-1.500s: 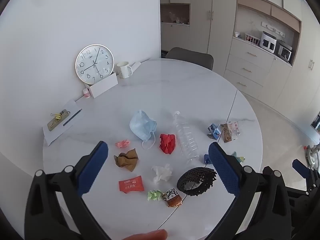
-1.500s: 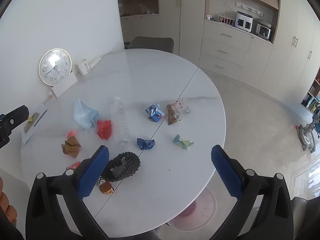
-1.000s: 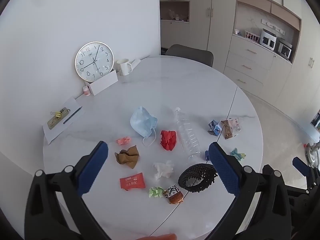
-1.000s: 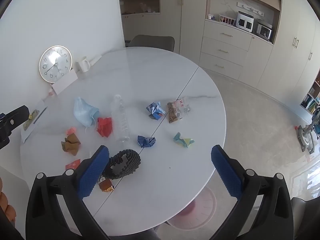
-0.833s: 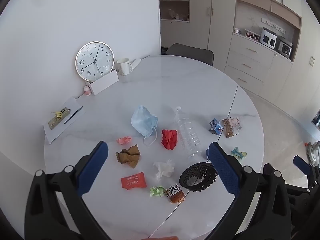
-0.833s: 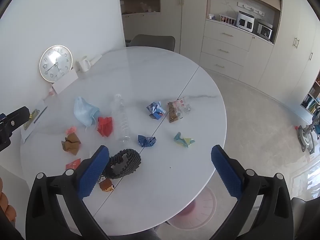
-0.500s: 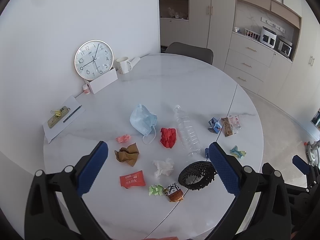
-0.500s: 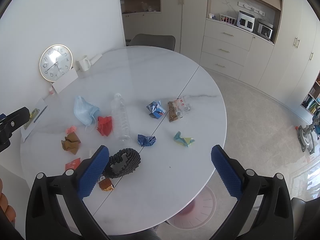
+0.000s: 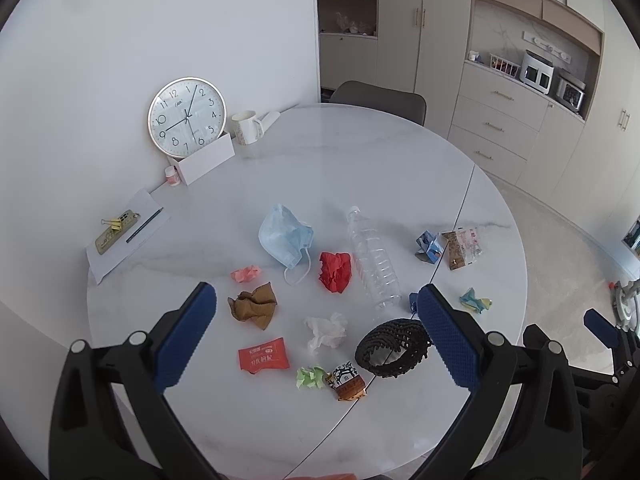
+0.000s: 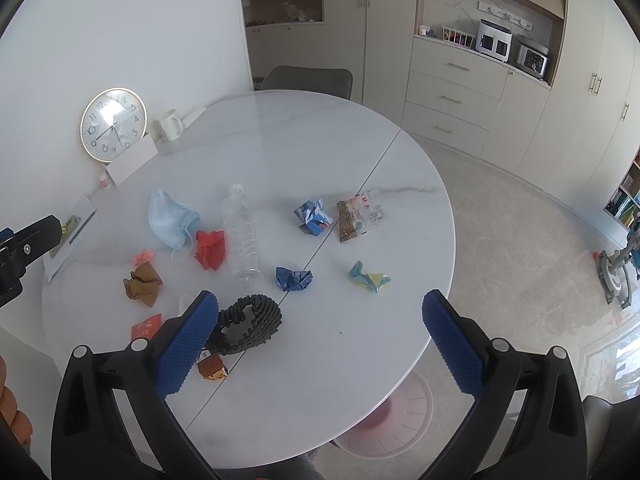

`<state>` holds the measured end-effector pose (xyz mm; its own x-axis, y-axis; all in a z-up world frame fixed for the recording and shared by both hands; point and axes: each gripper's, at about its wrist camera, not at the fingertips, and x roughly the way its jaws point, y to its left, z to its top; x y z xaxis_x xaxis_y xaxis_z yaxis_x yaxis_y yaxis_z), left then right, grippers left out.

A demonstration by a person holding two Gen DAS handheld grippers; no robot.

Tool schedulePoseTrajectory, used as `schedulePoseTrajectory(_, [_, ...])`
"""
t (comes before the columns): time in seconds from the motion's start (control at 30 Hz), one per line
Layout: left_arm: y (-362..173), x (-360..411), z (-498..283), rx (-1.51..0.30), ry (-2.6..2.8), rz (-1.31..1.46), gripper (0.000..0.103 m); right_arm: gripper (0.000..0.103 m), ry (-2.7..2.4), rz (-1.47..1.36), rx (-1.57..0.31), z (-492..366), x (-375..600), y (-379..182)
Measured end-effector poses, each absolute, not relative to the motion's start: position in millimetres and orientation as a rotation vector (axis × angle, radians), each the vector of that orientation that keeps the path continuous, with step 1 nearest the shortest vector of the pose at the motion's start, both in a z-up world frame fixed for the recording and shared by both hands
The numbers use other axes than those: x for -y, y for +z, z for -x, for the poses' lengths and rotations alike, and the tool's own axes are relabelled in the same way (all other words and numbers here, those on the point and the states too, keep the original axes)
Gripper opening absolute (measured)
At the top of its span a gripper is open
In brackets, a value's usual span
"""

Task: Collect trash

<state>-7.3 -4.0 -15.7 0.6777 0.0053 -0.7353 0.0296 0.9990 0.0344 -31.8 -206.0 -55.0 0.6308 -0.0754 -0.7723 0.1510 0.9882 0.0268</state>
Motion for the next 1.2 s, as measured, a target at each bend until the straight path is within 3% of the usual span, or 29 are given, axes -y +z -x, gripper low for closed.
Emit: schedulePoseTrajectory(1.2, [-11, 13, 5, -0.844, -0.019, -0.051, 0.097, 0.101, -0.106, -0.099, -0.901, 32, 212, -55])
